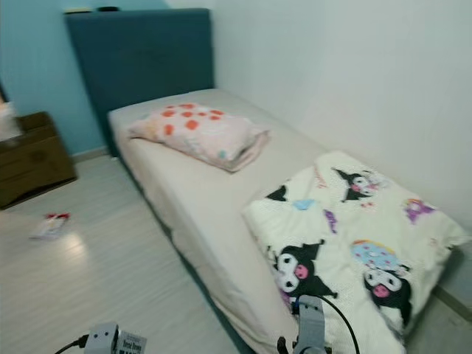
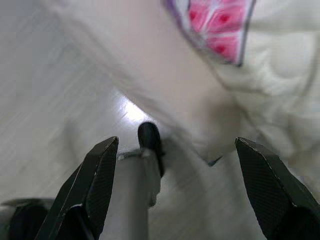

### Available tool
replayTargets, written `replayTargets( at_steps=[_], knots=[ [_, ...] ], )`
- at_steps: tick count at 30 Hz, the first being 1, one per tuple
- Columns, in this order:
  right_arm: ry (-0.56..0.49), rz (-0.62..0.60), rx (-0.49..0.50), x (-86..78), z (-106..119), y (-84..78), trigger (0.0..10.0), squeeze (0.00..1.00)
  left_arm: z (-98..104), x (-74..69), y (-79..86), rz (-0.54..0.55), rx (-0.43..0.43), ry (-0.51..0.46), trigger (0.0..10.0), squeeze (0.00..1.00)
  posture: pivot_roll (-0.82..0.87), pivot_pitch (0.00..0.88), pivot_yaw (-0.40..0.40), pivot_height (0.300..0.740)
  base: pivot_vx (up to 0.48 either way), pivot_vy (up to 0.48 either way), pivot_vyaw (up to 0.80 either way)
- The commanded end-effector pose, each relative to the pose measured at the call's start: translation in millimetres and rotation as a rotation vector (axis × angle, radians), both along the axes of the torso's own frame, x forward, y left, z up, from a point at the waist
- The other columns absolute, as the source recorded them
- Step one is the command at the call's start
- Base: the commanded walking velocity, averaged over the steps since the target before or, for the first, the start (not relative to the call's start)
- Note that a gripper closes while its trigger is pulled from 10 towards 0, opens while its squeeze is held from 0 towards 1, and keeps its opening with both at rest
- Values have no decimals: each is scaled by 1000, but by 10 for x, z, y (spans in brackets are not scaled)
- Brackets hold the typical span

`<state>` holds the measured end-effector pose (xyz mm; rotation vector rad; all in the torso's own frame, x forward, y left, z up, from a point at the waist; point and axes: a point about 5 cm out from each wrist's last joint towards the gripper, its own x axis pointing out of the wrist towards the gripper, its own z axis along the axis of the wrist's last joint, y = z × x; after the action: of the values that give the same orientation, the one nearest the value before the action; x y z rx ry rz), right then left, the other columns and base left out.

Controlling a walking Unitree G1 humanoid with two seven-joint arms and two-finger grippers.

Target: Clean up the room

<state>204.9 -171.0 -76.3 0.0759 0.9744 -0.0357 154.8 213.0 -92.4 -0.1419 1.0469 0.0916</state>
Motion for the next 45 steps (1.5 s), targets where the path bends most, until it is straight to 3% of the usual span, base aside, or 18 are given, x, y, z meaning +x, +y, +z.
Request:
replayTargets(
  at_steps=[1,9,13,15,20,25,30,35,41,45],
  knots=[
    [-14,31,5,35,16,57,10000,0,10,49,-46,-18,2,-4,10000,0,100,0,-46,740,0,0,-631],
    [-27,-49,52,51,32,-11,10000,0,55,182,-102,-17,4,-36,10000,0,119,0,-62,740,0,0,-627],
    [-79,-70,53,162,111,-119,10000,0,97,300,-173,-26,-8,-56,10000,0,58,0,-24,740,0,0,-627],
    [-149,-93,5,324,241,-279,10000,0,153,433,-247,-115,9,-71,10000,0,-3,0,-2,740,0,0,-631],
    [-203,-115,-37,427,344,-419,10000,0,230,593,-332,-147,3,-110,10000,0,-16,0,-2,740,0,0,-631],
    [-252,-121,-36,524,431,-459,10000,0,299,711,-351,-126,-12,-148,10000,0,-18,0,9,740,0,0,-631],
    [-273,-85,-40,582,464,-391,10000,0,300,706,-285,-99,15,-140,10000,0,-37,0,1,740,0,0,-631],
    [-259,-36,-9,554,416,-247,10000,0,287,633,-63,61,38,-135,10000,0,-55,0,-31,740,0,0,-629],
    [-247,-25,-30,502,393,-331,10000,0,240,573,-131,44,31,-117,10000,0,-47,0,-15,740,0,0,-630],
    [-294,-82,-45,578,478,-435,10000,0,209,543,-230,-63,40,-96,10000,0,-30,0,7,740,0,0,-628]
  ],
)
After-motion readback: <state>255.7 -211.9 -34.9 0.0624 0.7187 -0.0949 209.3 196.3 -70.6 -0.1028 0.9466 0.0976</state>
